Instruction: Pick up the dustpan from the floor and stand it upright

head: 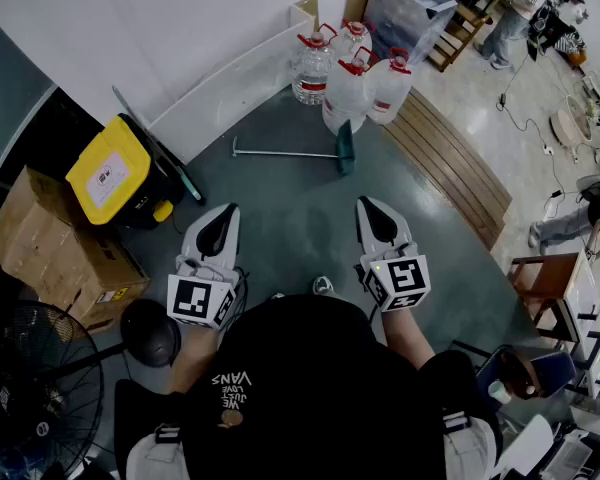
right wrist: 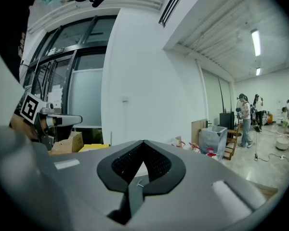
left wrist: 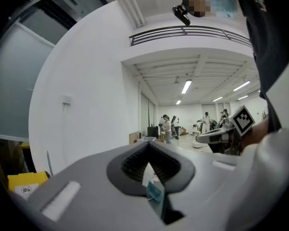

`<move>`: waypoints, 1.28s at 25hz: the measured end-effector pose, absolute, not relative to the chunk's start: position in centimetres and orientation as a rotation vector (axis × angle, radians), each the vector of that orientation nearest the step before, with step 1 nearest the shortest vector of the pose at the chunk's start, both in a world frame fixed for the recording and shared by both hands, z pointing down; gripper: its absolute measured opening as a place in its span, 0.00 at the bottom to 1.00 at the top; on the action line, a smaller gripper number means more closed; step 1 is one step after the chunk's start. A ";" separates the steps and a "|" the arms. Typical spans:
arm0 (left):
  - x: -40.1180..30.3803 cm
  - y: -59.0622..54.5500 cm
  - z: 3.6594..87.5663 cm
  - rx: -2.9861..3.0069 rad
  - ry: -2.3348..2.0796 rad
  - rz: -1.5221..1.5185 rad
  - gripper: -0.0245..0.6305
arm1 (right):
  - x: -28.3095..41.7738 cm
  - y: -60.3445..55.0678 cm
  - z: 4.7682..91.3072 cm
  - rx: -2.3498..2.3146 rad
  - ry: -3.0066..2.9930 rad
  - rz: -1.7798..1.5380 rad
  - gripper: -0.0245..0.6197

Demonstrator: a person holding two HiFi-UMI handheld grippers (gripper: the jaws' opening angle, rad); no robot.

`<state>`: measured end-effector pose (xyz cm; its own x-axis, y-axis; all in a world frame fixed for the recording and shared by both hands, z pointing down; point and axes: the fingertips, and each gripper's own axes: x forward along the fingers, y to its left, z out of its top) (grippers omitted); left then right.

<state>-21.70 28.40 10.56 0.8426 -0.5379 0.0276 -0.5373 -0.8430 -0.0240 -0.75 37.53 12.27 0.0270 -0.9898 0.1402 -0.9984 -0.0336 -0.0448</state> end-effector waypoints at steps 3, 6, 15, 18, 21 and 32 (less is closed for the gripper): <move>-22.4 28.3 10.6 -3.003 0.863 -0.054 0.11 | -1.7 37.4 12.4 2.214 -2.131 0.204 0.04; -23.0 28.1 10.9 -3.008 0.851 -0.053 0.11 | -2.6 37.3 12.5 2.223 -2.137 0.189 0.04; -23.3 28.0 12.6 -3.054 0.843 -0.062 0.12 | -2.5 36.7 12.7 2.255 -2.166 0.183 0.04; -22.7 26.8 13.2 -3.059 0.865 -0.073 0.12 | -1.6 35.3 13.0 2.249 -2.180 0.190 0.04; -21.5 24.8 13.3 -3.045 0.899 -0.074 0.12 | -0.2 33.3 13.2 2.232 -2.205 0.198 0.05; -13.0 17.8 13.6 -3.046 1.016 -0.056 0.12 | 7.7 25.2 14.3 2.084 -2.310 0.224 0.16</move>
<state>-12.98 17.75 13.64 0.7994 -0.5983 0.0554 -0.6007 -0.7975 0.0554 7.71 25.18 14.30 -0.1070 -0.9879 0.1121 -0.9911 0.0969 -0.0917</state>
